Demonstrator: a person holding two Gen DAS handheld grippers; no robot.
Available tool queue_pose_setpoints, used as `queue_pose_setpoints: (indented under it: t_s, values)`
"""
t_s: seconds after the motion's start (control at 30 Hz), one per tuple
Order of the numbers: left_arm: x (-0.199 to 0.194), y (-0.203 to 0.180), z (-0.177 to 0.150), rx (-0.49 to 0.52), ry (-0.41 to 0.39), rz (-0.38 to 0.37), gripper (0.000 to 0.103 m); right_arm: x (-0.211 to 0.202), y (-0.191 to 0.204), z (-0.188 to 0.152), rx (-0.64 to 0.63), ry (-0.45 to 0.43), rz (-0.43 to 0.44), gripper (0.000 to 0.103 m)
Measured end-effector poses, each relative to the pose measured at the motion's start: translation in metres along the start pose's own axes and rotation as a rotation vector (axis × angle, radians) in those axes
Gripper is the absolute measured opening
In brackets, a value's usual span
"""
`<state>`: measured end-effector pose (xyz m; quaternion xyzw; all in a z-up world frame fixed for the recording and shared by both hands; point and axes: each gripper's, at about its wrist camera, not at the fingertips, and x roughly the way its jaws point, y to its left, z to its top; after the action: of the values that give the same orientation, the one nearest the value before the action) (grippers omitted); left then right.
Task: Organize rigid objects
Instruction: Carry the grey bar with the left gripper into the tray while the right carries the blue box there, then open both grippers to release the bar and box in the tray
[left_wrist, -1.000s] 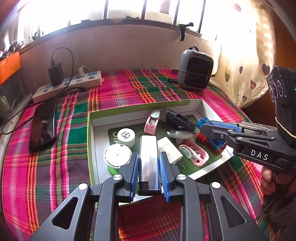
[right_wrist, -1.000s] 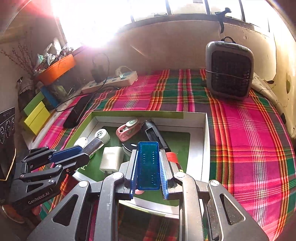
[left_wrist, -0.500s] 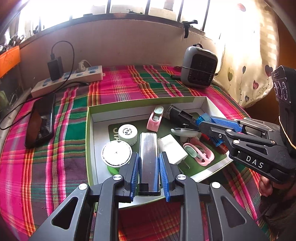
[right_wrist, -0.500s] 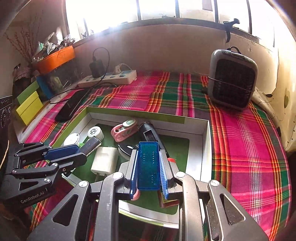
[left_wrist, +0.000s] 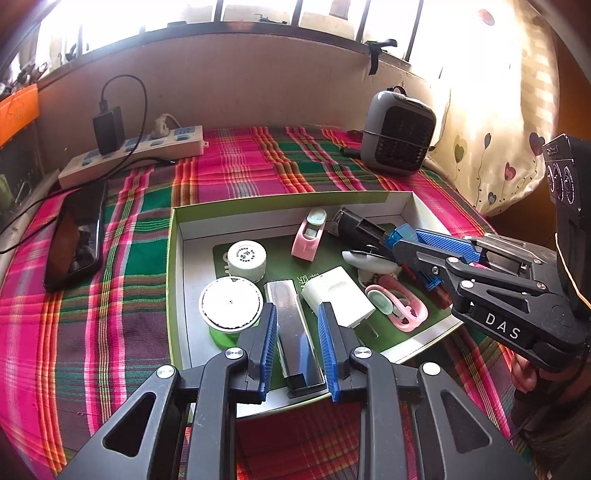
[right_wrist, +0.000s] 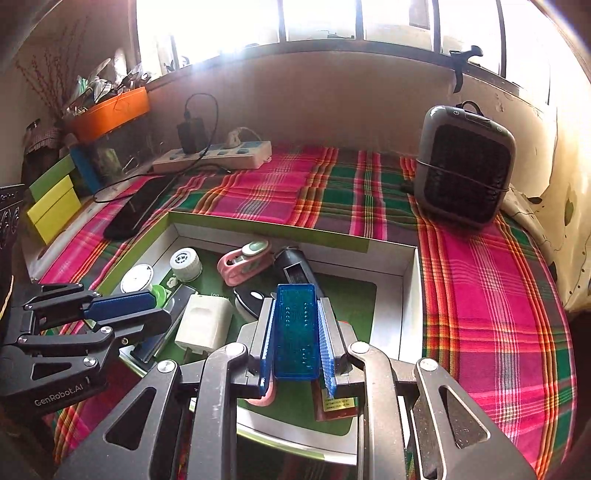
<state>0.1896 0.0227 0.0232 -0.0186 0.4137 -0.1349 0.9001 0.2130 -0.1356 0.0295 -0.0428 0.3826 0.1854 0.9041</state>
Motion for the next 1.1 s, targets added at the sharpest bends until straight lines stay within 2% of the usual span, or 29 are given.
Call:
queue_pose_setpoints:
  t_s: [0.33, 0.5, 0.63, 0.7, 0.77, 0.83, 1.1]
  values:
    - [0.0001, 0.0005, -0.0003, -0.003, 0.002, 0.005, 0.022, 0.0031, 0.0013, -0.0008, -0.006, 0.006, 0.008, 0.024]
    - [0.0016, 0.0013, -0.0009, -0.006, 0.009, 0.012, 0.027, 0.0042, 0.0016, -0.0014, -0.005, 0.011, 0.004, 0.025]
    - [0.0013, -0.0002, -0.0017, -0.003, 0.009, 0.012, 0.028, 0.0036, 0.0, -0.0017, 0.005, 0.005, -0.001, 0.026]
    - [0.0012, -0.0009, -0.0014, -0.001, 0.008, 0.014, 0.028, 0.0035, 0.0003, -0.0015, 0.004, 0.005, -0.005, 0.028]
    - [0.0006, -0.0013, -0.001, -0.001, 0.006, 0.019, 0.029, 0.0027, 0.0005, -0.0013, 0.004, 0.002, -0.011, 0.035]
    - [0.0002, -0.0019, -0.001, -0.002, 0.006, 0.023, 0.03, 0.0017, 0.0002, -0.0014, 0.008, -0.001, -0.008, 0.039]
    - [-0.0078, -0.0031, -0.0017, -0.01, -0.001, 0.052, 0.032, -0.0036, 0.0026, -0.0038, 0.011, -0.002, -0.012, 0.04]
